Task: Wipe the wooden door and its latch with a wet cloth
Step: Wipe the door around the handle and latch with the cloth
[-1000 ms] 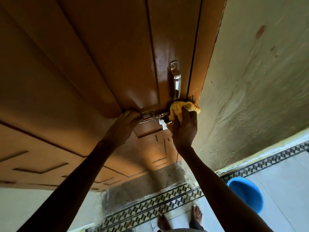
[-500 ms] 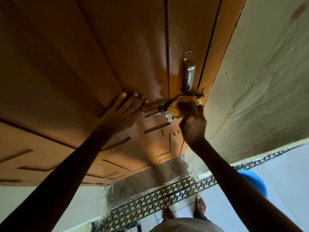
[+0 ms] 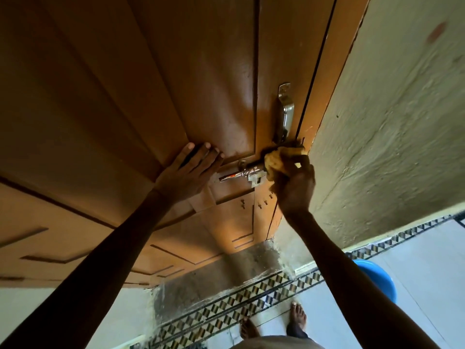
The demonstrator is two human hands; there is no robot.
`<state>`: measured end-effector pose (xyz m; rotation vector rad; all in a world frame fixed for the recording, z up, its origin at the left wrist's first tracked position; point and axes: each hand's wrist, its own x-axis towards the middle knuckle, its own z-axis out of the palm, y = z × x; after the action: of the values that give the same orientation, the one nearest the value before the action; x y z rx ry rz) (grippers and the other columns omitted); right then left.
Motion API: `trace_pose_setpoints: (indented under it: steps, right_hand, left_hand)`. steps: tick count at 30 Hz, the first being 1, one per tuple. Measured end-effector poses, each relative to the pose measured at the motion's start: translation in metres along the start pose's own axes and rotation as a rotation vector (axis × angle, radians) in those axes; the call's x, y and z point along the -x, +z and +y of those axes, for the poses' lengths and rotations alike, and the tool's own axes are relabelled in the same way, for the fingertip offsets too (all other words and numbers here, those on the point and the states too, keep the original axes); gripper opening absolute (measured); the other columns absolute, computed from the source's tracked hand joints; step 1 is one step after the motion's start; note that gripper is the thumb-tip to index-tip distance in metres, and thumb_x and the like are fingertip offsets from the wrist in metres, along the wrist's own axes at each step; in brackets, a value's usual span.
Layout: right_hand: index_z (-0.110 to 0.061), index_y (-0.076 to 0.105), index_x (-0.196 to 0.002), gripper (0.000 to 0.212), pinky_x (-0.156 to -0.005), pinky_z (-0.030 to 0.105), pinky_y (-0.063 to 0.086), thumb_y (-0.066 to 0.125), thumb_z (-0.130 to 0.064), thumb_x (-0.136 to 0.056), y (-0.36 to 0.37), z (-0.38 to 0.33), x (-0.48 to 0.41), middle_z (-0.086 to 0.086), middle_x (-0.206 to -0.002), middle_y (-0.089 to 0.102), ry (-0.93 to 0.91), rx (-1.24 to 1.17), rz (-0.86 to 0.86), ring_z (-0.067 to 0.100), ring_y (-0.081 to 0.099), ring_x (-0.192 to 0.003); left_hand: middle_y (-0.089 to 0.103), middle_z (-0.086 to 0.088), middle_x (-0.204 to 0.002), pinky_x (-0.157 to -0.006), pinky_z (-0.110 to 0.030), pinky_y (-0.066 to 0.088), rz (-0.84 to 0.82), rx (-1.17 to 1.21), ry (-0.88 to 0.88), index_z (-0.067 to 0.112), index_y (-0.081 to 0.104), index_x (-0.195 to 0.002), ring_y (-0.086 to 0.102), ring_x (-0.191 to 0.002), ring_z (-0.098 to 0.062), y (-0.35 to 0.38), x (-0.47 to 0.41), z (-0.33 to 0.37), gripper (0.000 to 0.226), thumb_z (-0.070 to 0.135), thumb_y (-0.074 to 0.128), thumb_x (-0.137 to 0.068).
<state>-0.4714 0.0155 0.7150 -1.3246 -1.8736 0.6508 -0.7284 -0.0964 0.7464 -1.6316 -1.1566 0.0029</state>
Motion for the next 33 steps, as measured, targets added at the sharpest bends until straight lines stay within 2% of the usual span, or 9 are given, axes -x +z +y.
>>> trace_pose_setpoints:
  steps: [6, 10, 14, 19, 22, 26, 29, 31, 33]
  right_hand:
    - [-0.015, 0.061, -0.129, 0.05, -0.085, 0.038, 0.055, 0.067, -0.003, -0.082, 0.02, -0.013, 0.037, 0.015, -0.133, 0.057, -0.282, 0.058, -0.119, 0.035, 0.057, -0.112]
    - [-0.013, 0.064, -0.121, 0.039, -0.086, 0.052, 0.053, 0.062, 0.0, -0.084, -0.009, 0.001, 0.029, 0.018, -0.119, 0.058, -0.203, 0.0, -0.117, 0.037, 0.058, -0.104]
    - [-0.016, 0.059, -0.125, 0.037, -0.087, 0.048, 0.057, 0.066, -0.012, -0.089, -0.008, -0.015, 0.003, 0.017, -0.126, 0.056, -0.061, 0.013, 0.066, 0.035, 0.06, -0.107]
    - [-0.012, 0.054, -0.125, 0.031, -0.091, 0.023, 0.054, 0.059, -0.008, -0.095, 0.005, -0.017, 0.036, 0.009, -0.116, 0.062, -0.163, -0.058, -0.084, 0.009, 0.062, -0.106]
    - [-0.015, 0.064, -0.121, 0.039, -0.085, 0.039, 0.059, 0.067, 0.0, -0.085, -0.007, 0.003, 0.056, 0.012, -0.115, 0.063, -0.242, 0.025, -0.233, 0.027, 0.065, -0.099]
    - [-0.012, 0.07, -0.116, 0.029, -0.069, 0.022, 0.052, 0.068, -0.007, -0.088, -0.016, -0.02, 0.062, 0.014, -0.1, 0.062, -0.109, -0.043, 0.01, 0.019, 0.062, -0.078]
    - [-0.01, 0.069, -0.117, 0.028, -0.077, 0.022, 0.052, 0.067, -0.014, -0.089, -0.009, -0.06, 0.057, 0.015, -0.105, 0.067, -0.135, -0.146, 0.1, 0.019, 0.063, -0.088]
    - [-0.007, 0.068, -0.117, 0.029, -0.088, 0.013, 0.049, 0.062, -0.02, -0.092, 0.0, -0.085, 0.055, 0.009, -0.11, 0.07, -0.104, -0.293, -0.018, 0.013, 0.062, -0.097]
    - [-0.005, 0.066, -0.115, 0.024, -0.093, 0.023, 0.052, 0.057, -0.017, -0.096, 0.008, -0.108, 0.055, 0.008, -0.106, 0.071, 0.068, -0.42, -0.193, 0.011, 0.06, -0.091]
  left_hand:
    - [0.021, -0.019, -0.16, -0.122, -0.052, 0.011, 0.02, -0.01, -0.001, 0.012, 0.047, -0.144, 0.011, -0.151, -0.034, 0.003, 0.001, 0.0, 0.055, 0.036, 0.048, -0.095]
    - [0.009, -0.018, -0.163, -0.123, -0.052, 0.009, 0.005, -0.003, -0.002, 0.012, 0.047, -0.144, 0.009, -0.151, -0.033, 0.003, 0.002, 0.001, 0.057, 0.037, 0.049, -0.094]
    - [0.017, -0.018, -0.162, -0.122, -0.051, 0.011, 0.01, 0.002, -0.02, 0.012, 0.05, -0.143, 0.01, -0.151, -0.032, 0.004, 0.003, 0.002, 0.059, 0.04, 0.055, -0.092]
    - [0.034, -0.017, -0.154, -0.122, -0.052, 0.014, 0.001, 0.013, 0.01, 0.012, 0.053, -0.14, 0.025, -0.147, -0.034, 0.003, 0.001, 0.001, 0.065, 0.046, 0.065, -0.086]
    - [0.044, -0.012, -0.144, -0.121, -0.049, 0.014, -0.024, 0.064, -0.014, 0.013, 0.056, -0.138, 0.04, -0.135, -0.03, -0.008, -0.005, 0.0, 0.061, 0.042, 0.067, -0.086]
    - [0.053, -0.01, -0.141, -0.122, -0.045, 0.01, -0.193, 0.311, -0.165, 0.014, 0.053, -0.138, 0.039, -0.136, -0.028, -0.032, -0.01, 0.006, 0.052, 0.025, 0.062, -0.088]
    - [0.055, -0.01, -0.139, -0.123, -0.044, 0.012, -0.3, 0.522, -0.245, 0.014, 0.054, -0.136, 0.041, -0.136, -0.028, -0.052, -0.01, 0.007, 0.047, 0.019, 0.047, -0.09]
    - [0.056, -0.01, -0.137, -0.122, -0.044, 0.016, -0.33, 0.644, -0.317, 0.012, 0.059, -0.132, 0.042, -0.136, -0.027, -0.061, -0.012, 0.006, 0.045, 0.017, 0.047, -0.089]
    - [0.056, -0.01, -0.137, -0.121, -0.045, 0.018, -0.32, 0.722, -0.379, 0.011, 0.061, -0.131, 0.042, -0.135, -0.027, -0.067, -0.015, 0.006, 0.042, 0.022, 0.049, -0.091]
